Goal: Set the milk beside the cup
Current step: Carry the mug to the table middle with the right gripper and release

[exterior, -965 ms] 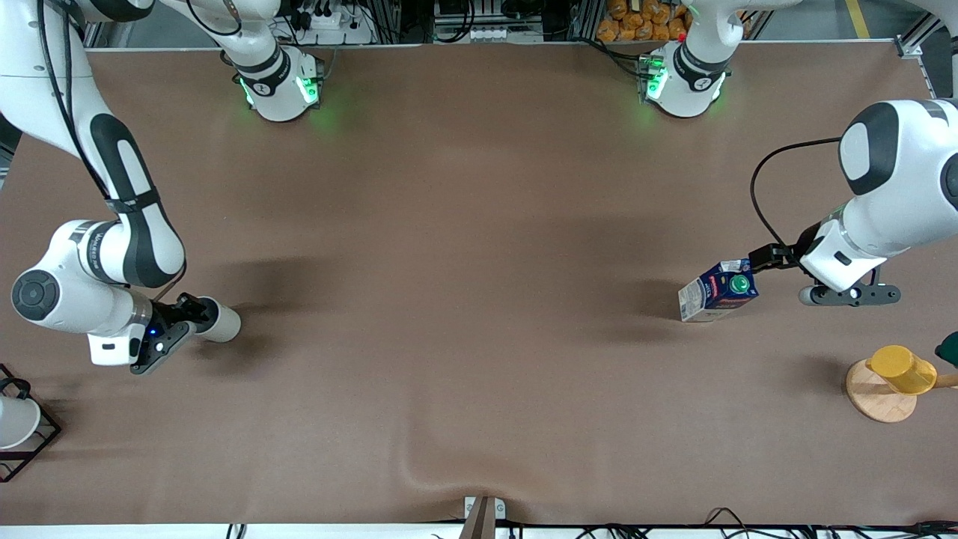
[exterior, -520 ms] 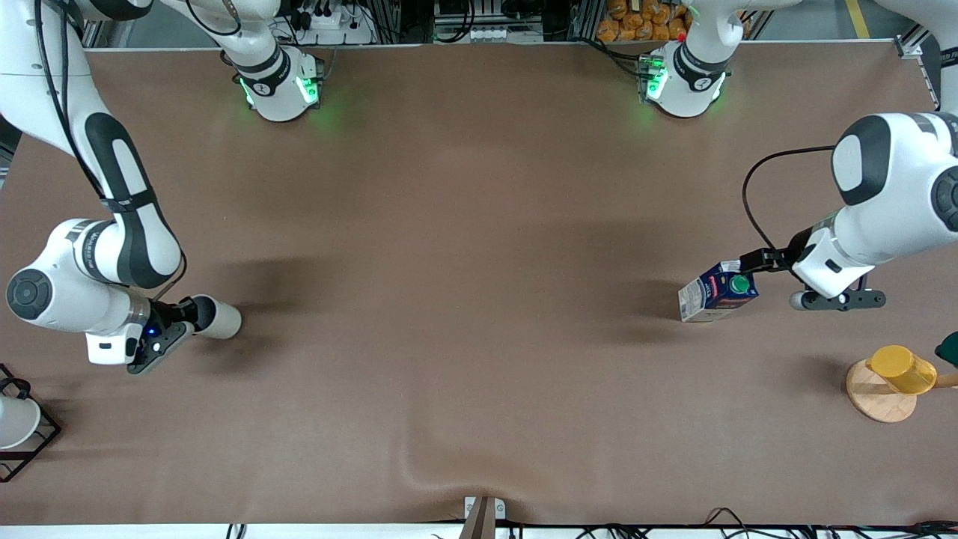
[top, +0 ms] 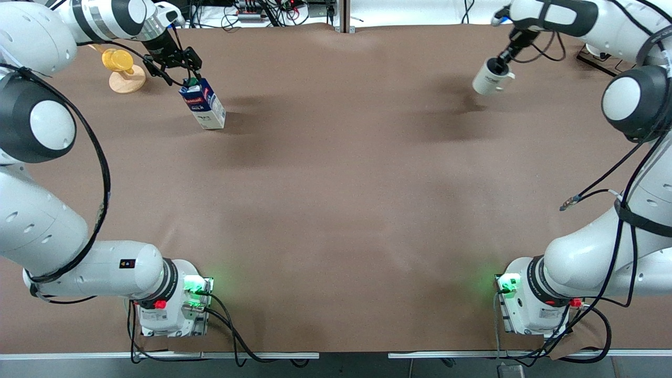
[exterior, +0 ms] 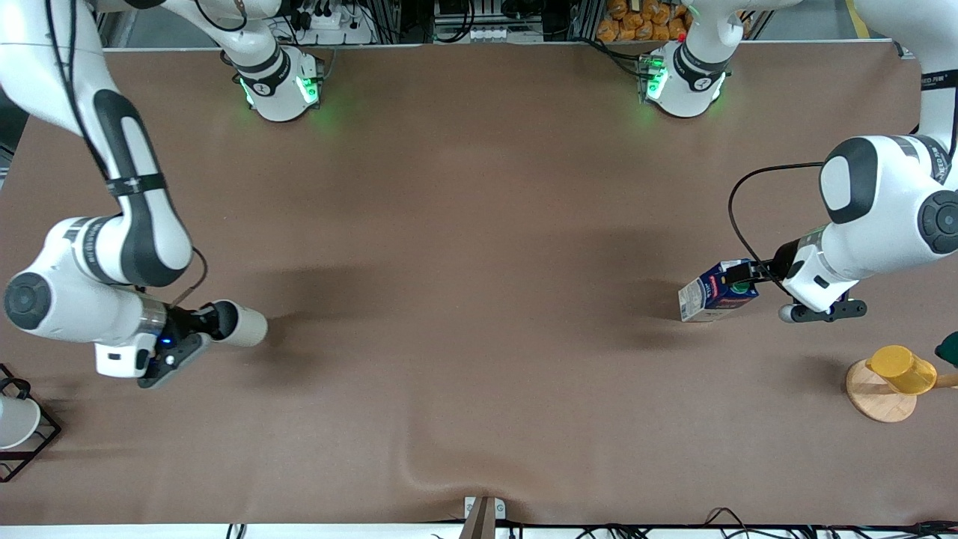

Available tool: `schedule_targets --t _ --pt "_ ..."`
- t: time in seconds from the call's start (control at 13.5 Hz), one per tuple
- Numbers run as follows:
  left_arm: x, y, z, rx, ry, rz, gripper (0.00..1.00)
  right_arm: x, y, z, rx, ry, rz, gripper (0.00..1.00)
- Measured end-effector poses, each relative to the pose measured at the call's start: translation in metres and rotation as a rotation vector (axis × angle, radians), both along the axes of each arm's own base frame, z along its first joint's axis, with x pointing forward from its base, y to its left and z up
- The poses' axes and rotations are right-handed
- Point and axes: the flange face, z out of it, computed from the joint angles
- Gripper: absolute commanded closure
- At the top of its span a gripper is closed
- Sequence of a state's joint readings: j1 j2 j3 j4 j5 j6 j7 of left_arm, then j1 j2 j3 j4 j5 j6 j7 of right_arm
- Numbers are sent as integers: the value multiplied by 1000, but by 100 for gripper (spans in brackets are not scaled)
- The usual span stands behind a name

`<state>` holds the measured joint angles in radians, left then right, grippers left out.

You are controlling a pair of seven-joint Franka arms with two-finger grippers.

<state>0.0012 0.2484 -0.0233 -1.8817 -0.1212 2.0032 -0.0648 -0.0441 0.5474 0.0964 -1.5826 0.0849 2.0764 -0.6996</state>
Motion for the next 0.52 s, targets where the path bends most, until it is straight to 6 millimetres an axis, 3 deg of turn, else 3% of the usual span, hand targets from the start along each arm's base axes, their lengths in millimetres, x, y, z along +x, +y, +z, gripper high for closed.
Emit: schedule_targets --t 0.3,0.52 --pt "1 -4 -12 -1 16 -6 0 -7 146 27 42 -62 141 100" --pt "2 -7 -24 -1 28 -10 0 -33 252 35 62 -123 275 100"
